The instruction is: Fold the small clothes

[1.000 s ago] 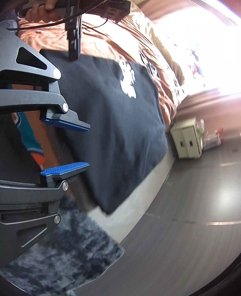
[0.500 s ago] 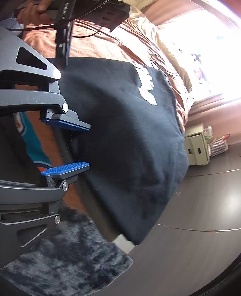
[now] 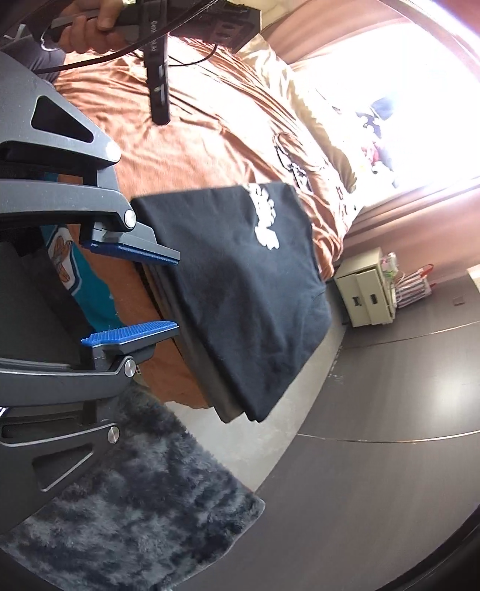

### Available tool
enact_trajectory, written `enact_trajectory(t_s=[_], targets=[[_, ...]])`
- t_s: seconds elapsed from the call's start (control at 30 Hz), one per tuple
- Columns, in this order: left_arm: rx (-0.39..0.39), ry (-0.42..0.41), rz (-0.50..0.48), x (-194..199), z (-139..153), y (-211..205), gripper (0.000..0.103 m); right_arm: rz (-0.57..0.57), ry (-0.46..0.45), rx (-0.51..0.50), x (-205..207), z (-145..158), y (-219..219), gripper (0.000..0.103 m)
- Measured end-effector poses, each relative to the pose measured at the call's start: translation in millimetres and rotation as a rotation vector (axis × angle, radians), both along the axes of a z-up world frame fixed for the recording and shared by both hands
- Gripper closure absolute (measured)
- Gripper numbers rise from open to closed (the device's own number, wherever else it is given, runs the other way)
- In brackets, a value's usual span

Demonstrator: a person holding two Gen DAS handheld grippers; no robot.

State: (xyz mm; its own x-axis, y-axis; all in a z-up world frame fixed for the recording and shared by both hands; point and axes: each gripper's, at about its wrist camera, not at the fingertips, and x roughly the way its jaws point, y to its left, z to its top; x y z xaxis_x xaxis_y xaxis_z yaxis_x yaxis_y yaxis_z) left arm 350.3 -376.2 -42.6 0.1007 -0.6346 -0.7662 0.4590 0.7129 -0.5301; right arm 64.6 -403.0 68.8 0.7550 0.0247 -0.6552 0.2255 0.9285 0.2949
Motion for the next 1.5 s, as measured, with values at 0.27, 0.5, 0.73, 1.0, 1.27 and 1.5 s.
enact_trajectory(t_s=[0.27,0.5,0.73,1.0,1.27,1.5], targets=[[-0.006,-0.129,0.065,-38.9,60.4,62.2,0.058,0.02,-0.051,-0.037,-38.5,40.7,36.3,0.053],[0.005,-0.235,0.138,-81.4,93.3,114.9,0.02,0.066,-0.108,-0.08,-85.6,62.4,73.3,0.023],[-0.005,-0.331,0.215,-124.5,126.3,169.2,0.0,0.061,-0.174,-0.102,-132.8,83.1,100.0,0.0],[-0.004,-0.447,0.279,-162.4,146.6,216.8,0.0,0.085,-0.203,-0.127,-158.1,91.5,126.8,0.0],[0.028,-0.575,0.308,-203.3,155.1,259.5,0.0,0.128,-0.242,-0.134,-181.0,93.5,154.6,0.0],[0.076,-0.666,0.355,-240.7,154.8,297.1,0.0,0.128,-0.281,-0.14,-197.5,89.2,174.0,0.0]])
